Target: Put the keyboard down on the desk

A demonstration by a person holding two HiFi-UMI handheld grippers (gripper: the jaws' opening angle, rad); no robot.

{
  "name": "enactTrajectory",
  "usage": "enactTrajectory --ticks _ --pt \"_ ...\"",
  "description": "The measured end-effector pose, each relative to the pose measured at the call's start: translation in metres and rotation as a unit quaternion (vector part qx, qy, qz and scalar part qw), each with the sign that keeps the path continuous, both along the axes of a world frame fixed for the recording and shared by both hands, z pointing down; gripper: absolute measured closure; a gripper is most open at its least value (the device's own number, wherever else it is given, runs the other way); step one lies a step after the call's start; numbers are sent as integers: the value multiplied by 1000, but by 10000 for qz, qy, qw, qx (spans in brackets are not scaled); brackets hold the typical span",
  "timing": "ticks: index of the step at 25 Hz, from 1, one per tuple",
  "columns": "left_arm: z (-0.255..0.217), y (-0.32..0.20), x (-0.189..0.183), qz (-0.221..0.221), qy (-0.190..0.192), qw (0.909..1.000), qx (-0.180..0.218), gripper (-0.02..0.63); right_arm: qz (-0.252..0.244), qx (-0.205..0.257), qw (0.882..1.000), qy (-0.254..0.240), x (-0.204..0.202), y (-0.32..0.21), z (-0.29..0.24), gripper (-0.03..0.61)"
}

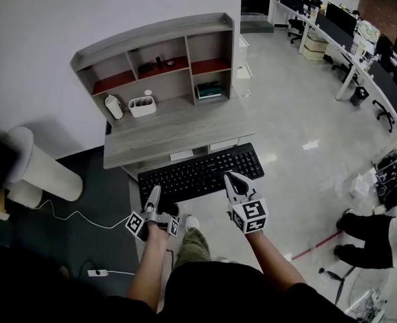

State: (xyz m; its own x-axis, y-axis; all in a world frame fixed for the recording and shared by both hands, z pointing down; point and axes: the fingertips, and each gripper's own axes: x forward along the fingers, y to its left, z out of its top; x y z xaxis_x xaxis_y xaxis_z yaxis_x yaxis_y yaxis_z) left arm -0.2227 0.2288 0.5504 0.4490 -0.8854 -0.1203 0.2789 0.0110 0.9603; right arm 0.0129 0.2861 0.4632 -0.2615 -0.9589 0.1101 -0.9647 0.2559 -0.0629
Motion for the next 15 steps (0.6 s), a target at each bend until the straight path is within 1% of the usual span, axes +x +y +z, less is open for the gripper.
enactTrajectory --ticks 4,7,11,15 --pt "9 -43 -1 66 72 9999 -27 515 58 -41 10000 17 -5 -43 4 565" --pt "11 -79 -1 130 101 9999 -2 515 7 -98 9999 84 -13 -80 6 565" --pt "17 -123 -5 183 197 9996 3 515 65 -251 9996 138 -18 -123 10 565" --pt "22 -167 -11 198 321 9993 -78 515 95 -384 9990 225 -26 -166 10 565"
